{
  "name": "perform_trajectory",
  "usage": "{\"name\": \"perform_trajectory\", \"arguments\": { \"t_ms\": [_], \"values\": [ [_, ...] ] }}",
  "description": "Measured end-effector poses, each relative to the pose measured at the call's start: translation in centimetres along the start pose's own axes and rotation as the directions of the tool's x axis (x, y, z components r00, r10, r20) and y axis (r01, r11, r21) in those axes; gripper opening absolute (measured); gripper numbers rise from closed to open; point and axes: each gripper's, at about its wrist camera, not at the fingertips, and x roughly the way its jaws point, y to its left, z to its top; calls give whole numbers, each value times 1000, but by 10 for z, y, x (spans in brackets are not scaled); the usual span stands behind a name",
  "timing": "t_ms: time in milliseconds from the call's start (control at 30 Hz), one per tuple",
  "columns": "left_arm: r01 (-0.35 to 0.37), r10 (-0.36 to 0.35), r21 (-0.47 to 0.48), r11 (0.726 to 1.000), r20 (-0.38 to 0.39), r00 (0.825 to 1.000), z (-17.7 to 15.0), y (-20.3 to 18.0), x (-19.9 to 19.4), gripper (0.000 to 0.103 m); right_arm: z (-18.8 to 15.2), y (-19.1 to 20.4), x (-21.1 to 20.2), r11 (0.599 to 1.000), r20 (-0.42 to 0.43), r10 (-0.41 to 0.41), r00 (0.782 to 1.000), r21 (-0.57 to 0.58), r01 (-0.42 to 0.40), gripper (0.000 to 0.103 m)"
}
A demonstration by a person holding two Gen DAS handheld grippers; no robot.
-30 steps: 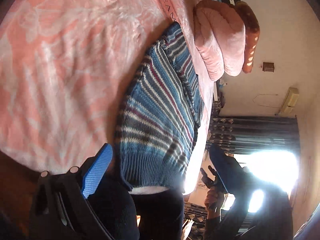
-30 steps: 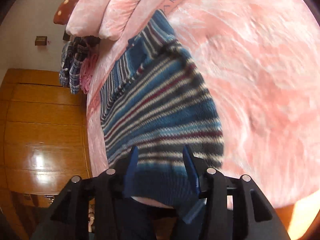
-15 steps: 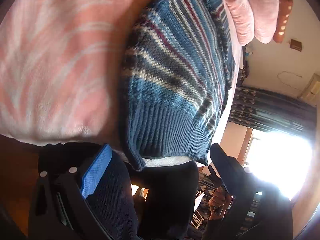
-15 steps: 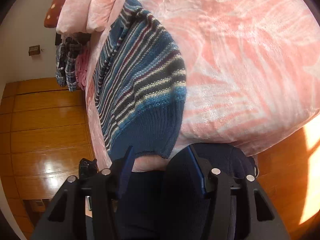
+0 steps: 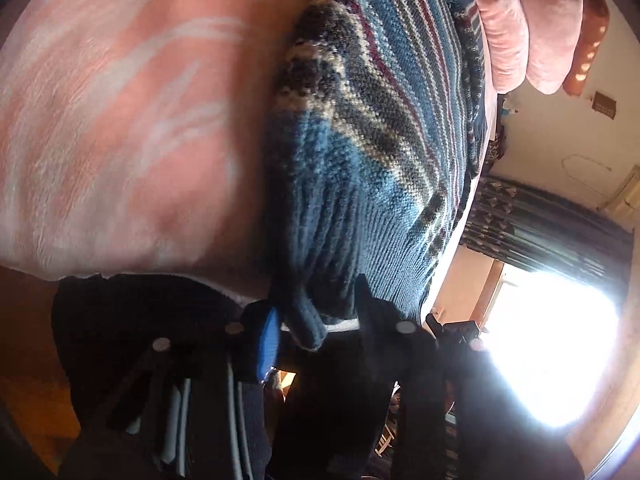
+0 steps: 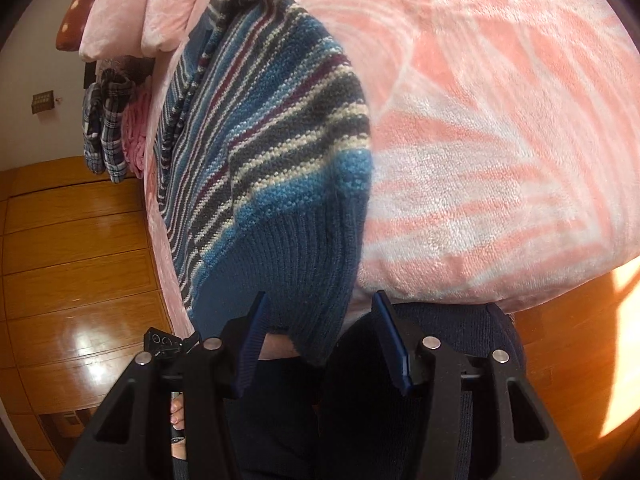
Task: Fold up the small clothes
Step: 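Grasp the sweater hem with both grippers and lift it toward the collar, then carry the lifted hem over the body and lay it near the collar with both grippers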
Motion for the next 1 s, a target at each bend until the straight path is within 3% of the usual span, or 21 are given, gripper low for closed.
{"name": "perform_trajectory", "arguments": {
  "t_ms": [67, 100, 133, 167, 400, 1000],
  "values": [
    [5, -5, -14, 1000, 10, 1000, -1, 6, -2, 8, 2, -3, 3, 1000, -1, 3, 1000, 7, -3, 48],
    [17, -17, -22, 1000, 19, 1000, -2, 9, -5, 8, 2, -2, 3, 1000, 4, 0, 1000, 2, 0, 37],
    [30, -29, -25, 999, 30, 999, -4, 11, -8, 7, 2, -2, 3, 1000, 8, 0, 1000, -10, 0, 19],
    [48, -47, -26, 999, 39, 998, -6, 12, -11, 7, 1, 0, 2, 1000, 12, 3, 1000, -25, -3, 10],
    [197, -198, 23, 980, 126, 972, -34, -4, -59, 7, -10, 15, -28, 995, 75, 63, 995, -77, -58, 8],
    [323, -348, 150, 934, 189, 918, -53, -70, -106, 6, -14, 75, -97, 969, 158, 210, 965, -164, -184, 7]
  ]
}}
